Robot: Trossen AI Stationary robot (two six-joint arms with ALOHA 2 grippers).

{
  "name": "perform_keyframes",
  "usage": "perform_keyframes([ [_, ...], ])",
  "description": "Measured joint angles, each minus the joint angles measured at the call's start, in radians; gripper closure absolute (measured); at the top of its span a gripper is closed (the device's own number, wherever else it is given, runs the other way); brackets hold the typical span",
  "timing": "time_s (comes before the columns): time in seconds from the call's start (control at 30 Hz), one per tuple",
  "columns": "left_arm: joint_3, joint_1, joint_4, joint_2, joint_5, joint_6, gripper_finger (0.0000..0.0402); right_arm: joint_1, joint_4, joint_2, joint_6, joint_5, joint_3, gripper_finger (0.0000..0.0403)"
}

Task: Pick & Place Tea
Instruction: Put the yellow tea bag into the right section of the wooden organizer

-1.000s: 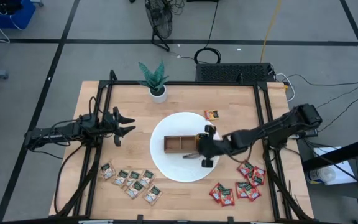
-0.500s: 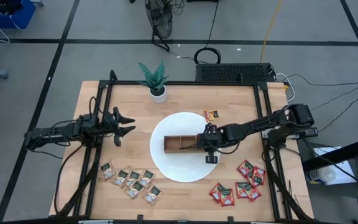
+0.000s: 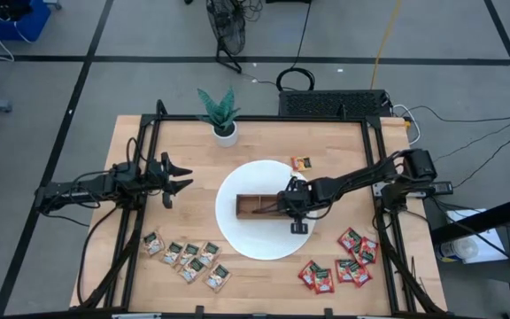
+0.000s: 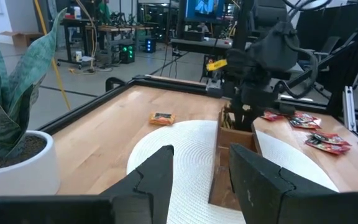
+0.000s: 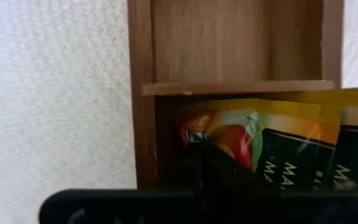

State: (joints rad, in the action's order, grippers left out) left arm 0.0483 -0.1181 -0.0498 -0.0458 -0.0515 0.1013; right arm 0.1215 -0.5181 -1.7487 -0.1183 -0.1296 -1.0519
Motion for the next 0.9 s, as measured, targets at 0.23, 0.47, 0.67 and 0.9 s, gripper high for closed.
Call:
perform_keyframes([
  [0.23,0.000,0.000,0.000,0.000,0.000,0.000,0.0245,0.055,-0.006,0.008,-0.011,-0.153,-0.005,0.0403],
  [0.47,0.000,0.000,0.000,0.000,0.000,0.000,0.0245,0.096,-0.010,0.023,-0.012,-0.261,-0.019,0.0403],
  [0.67,0.000,0.000,0.000,0.000,0.000,0.000,0.0245,0.097,-0.012,0.026,-0.017,-0.264,-0.019,0.0403],
  [0.9,0.000,0.000,0.000,0.000,0.000,0.000,0.0245,0.131,-0.084,0.158,-0.042,-0.330,-0.019,0.0403],
])
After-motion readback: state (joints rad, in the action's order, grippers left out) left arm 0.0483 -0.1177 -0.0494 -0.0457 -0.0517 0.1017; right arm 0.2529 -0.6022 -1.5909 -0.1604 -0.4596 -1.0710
